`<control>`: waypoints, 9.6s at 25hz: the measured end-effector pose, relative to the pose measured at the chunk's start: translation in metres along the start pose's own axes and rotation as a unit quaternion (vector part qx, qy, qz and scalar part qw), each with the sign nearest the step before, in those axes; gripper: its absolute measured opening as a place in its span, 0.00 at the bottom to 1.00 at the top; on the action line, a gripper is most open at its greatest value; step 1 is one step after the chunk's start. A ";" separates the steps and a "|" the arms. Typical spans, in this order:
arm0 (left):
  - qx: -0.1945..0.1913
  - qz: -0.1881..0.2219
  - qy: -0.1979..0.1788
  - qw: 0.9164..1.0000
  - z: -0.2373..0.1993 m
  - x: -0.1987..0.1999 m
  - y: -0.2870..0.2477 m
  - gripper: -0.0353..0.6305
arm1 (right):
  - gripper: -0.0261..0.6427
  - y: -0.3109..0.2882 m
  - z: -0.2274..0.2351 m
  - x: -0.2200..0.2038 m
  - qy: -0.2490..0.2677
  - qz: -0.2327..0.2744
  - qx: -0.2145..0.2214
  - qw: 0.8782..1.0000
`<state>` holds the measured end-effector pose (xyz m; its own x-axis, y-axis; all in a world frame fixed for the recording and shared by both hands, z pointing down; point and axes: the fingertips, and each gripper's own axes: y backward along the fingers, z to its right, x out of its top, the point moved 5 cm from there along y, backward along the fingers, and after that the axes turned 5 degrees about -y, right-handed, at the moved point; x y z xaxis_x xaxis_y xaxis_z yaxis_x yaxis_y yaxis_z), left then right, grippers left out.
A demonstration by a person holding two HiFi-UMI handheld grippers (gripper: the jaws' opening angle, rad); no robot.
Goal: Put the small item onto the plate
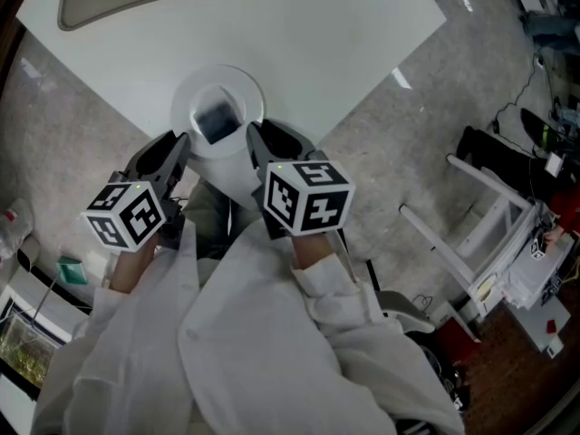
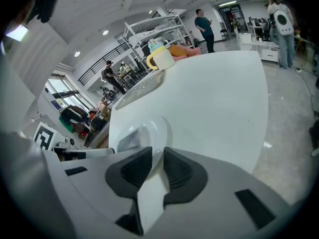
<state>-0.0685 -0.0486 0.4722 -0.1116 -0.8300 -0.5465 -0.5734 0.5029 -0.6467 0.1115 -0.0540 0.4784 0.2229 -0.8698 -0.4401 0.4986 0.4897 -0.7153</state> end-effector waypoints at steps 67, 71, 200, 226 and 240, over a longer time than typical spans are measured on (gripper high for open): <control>-0.038 0.015 -0.074 0.996 -0.156 0.238 0.017 0.18 | 0.15 -0.139 -0.152 0.171 -0.008 0.088 0.011 0.996; -0.041 0.006 -0.073 0.996 -0.172 0.254 0.008 0.18 | 0.15 -0.158 -0.157 0.189 -0.012 0.089 0.003 0.996; -0.161 0.132 -0.158 0.965 0.146 0.007 0.101 0.07 | 0.06 0.144 -0.100 -0.012 0.195 0.160 0.154 0.955; -0.152 0.124 -0.184 0.963 0.128 0.015 0.111 0.07 | 0.06 0.141 -0.118 -0.006 0.233 0.174 0.105 0.951; -0.150 0.123 -0.182 0.964 0.123 0.023 0.109 0.07 | 0.06 0.135 -0.120 -0.001 0.243 0.168 0.096 0.951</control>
<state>-0.0338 0.0165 0.3240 -0.0139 -0.5274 -0.8495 -0.7815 0.5357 -0.3198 0.0779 0.0205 0.3169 0.0068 -0.5134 -0.8581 0.6218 0.6743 -0.3984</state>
